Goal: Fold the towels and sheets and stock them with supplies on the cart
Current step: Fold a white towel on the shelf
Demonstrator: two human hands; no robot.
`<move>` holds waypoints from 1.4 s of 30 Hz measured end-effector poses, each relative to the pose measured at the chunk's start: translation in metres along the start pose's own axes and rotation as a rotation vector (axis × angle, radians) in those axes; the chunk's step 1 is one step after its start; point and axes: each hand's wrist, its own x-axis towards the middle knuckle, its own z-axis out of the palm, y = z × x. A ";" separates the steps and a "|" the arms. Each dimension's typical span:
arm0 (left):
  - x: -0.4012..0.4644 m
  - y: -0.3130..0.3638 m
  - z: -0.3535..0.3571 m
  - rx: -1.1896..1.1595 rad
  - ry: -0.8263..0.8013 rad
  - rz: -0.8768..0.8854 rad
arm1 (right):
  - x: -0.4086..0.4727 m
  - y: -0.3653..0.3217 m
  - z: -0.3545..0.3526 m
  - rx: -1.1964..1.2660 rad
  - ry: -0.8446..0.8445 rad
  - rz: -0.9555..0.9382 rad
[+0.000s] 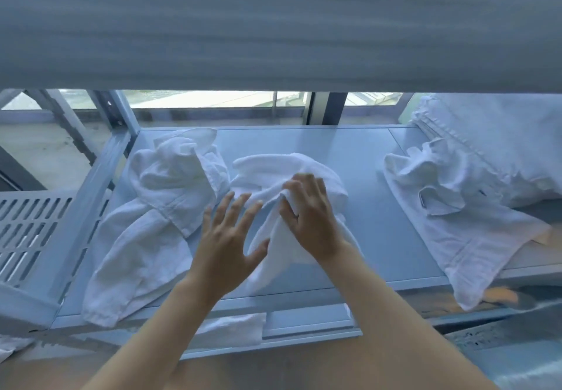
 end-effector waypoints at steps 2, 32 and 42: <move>0.020 0.004 0.003 0.006 0.005 -0.005 | 0.025 0.018 0.000 -0.004 -0.021 0.032; 0.081 0.007 0.107 -0.323 -0.217 -0.020 | -0.030 0.068 0.027 -0.113 -0.337 0.380; 0.089 -0.047 -0.015 -0.266 0.151 0.070 | 0.057 -0.040 0.014 -0.054 -0.048 0.216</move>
